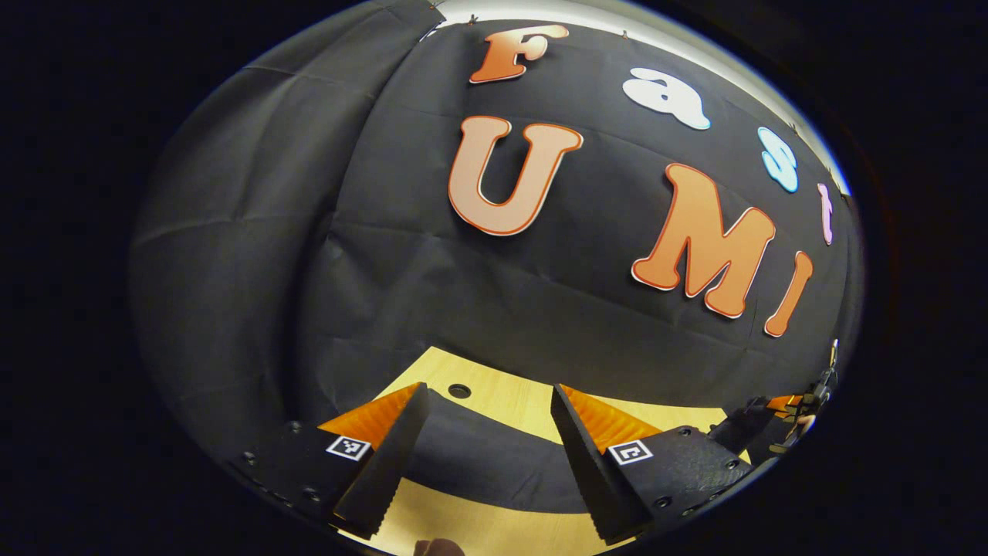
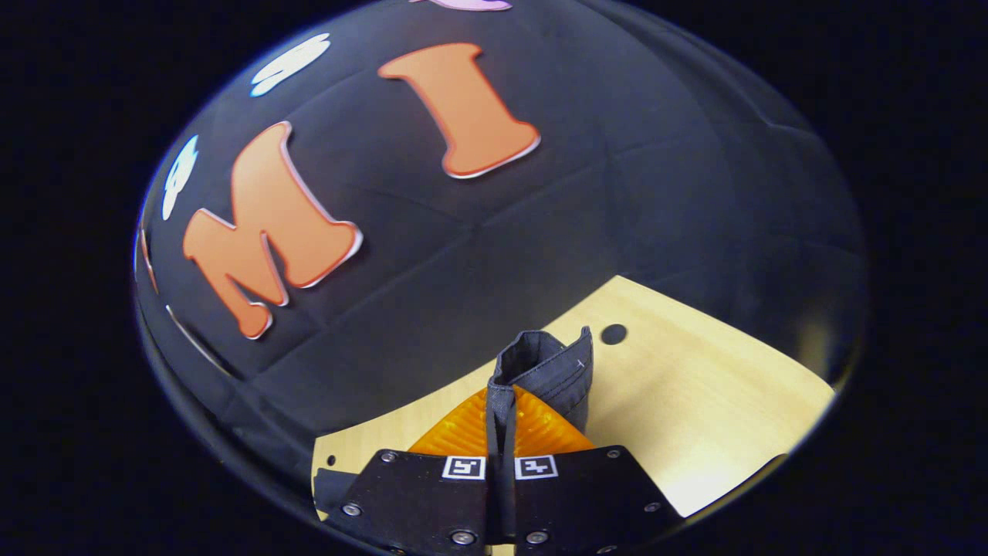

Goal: Grasp the waist and the cuffs of the jeans and fold them to make the two legs overlap; first hold the waist and fold one-third of the jeans toward the cuffs, then hold the cuffs and fold the remaining one-third in the same direction to finish folding.

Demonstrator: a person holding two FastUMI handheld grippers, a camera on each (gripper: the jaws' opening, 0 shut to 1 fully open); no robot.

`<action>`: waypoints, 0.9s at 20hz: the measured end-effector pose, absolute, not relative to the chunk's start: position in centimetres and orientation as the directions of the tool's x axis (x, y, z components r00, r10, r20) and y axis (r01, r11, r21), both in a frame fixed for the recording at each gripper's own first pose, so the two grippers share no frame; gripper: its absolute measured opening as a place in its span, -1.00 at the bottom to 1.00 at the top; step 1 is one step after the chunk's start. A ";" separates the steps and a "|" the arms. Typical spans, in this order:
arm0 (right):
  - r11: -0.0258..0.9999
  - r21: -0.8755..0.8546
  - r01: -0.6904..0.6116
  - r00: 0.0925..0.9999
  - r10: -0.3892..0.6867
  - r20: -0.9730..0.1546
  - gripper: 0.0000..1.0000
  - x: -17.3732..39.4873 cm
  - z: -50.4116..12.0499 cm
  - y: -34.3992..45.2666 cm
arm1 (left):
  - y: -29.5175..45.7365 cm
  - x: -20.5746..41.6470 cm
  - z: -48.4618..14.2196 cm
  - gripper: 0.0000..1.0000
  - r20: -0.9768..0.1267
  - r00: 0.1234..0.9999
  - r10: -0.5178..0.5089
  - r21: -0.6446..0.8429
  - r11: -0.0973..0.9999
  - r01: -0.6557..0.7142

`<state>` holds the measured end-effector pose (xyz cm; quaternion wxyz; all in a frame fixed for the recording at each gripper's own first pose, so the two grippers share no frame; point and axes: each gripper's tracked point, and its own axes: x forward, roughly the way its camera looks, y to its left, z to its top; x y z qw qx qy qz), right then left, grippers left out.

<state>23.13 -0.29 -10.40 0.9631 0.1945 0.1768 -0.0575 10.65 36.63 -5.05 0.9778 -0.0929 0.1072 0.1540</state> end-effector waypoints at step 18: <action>0.951 0.290 -0.104 0.801 0.253 -0.543 -1.00 20.2 -24.7 30.2 | 48.3 6.1 -8.0 0.91 -0.288 0.904 0.315 -0.207 0.902 -0.380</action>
